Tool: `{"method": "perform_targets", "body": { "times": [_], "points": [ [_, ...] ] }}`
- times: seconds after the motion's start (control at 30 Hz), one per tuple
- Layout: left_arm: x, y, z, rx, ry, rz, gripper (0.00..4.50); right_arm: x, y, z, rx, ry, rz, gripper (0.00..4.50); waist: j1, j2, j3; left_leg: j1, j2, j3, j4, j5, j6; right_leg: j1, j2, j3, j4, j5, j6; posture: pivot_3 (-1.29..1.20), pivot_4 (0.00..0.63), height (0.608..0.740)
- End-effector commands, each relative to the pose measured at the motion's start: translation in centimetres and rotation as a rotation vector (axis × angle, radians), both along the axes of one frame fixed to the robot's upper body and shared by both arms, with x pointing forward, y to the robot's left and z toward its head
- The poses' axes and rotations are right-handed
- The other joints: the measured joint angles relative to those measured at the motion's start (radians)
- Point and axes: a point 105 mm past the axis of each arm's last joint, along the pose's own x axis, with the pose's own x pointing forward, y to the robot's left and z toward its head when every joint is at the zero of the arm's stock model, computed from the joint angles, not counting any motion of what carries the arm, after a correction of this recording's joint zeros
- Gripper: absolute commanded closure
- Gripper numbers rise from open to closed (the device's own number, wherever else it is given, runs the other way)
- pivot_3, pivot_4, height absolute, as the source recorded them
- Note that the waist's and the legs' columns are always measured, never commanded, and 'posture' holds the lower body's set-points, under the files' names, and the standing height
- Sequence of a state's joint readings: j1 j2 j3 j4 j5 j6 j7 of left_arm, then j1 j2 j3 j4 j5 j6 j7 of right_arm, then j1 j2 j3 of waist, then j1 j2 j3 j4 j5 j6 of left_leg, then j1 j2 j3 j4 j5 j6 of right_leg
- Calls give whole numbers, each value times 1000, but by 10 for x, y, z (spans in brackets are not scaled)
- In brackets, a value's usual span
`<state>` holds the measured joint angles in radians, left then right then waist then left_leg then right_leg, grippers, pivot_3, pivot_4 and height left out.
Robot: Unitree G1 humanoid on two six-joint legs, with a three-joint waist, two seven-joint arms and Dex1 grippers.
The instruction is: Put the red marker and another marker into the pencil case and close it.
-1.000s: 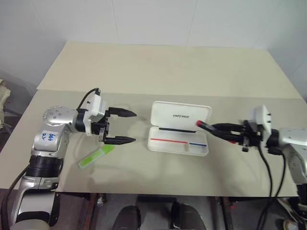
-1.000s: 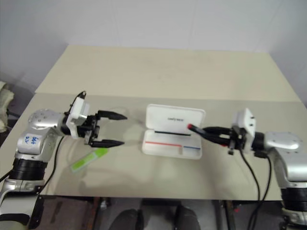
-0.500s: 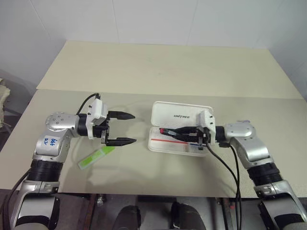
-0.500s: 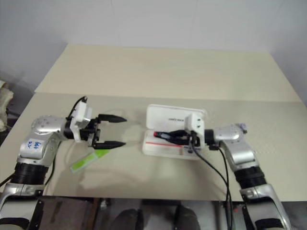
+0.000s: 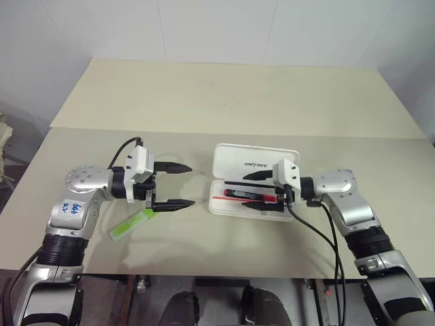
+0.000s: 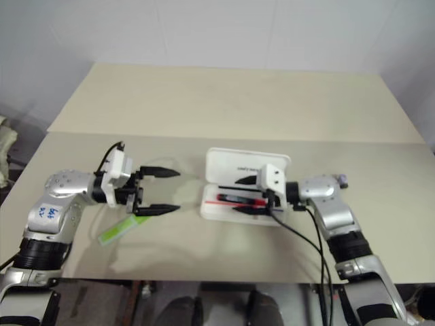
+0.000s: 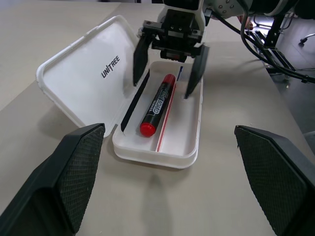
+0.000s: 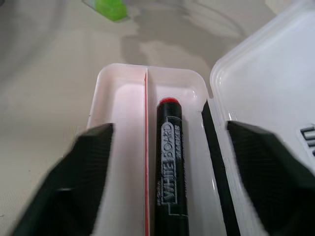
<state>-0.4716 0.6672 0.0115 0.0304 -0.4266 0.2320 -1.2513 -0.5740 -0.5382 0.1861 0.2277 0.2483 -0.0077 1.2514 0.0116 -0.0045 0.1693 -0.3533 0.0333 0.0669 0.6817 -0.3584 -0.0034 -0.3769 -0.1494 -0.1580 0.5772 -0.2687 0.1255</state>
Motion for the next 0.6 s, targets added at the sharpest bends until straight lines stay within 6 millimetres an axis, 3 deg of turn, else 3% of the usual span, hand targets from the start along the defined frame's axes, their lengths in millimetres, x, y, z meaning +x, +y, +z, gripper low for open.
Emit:
{"method": "perform_targets", "body": {
  "times": [0.03,0.13,0.3,0.6],
  "points": [
    [-5,-4,9,-15,-39,-22,0,-12,9,39,145,-40,52,40,-1,0,0,0,0,0,0,0,0,0,0,0,0,0,0,0,150,740],
    [-5,-2,8,-12,-36,-16,0,-33,11,55,221,21,98,40,4,0,0,0,0,-1,0,0,0,0,0,0,0,0,0,0,150,740],
    [-5,18,3,-4,-33,93,0,-67,-8,58,227,118,88,40,13,0,0,0,0,-2,0,-2,-1,0,0,-1,1,0,0,0,150,740],
    [-25,79,-27,-46,2,480,0,-59,-71,72,253,60,-226,40,8,0,0,1,1,-1,-1,-3,0,0,0,0,-1,0,0,0,150,740]
  ]
}}
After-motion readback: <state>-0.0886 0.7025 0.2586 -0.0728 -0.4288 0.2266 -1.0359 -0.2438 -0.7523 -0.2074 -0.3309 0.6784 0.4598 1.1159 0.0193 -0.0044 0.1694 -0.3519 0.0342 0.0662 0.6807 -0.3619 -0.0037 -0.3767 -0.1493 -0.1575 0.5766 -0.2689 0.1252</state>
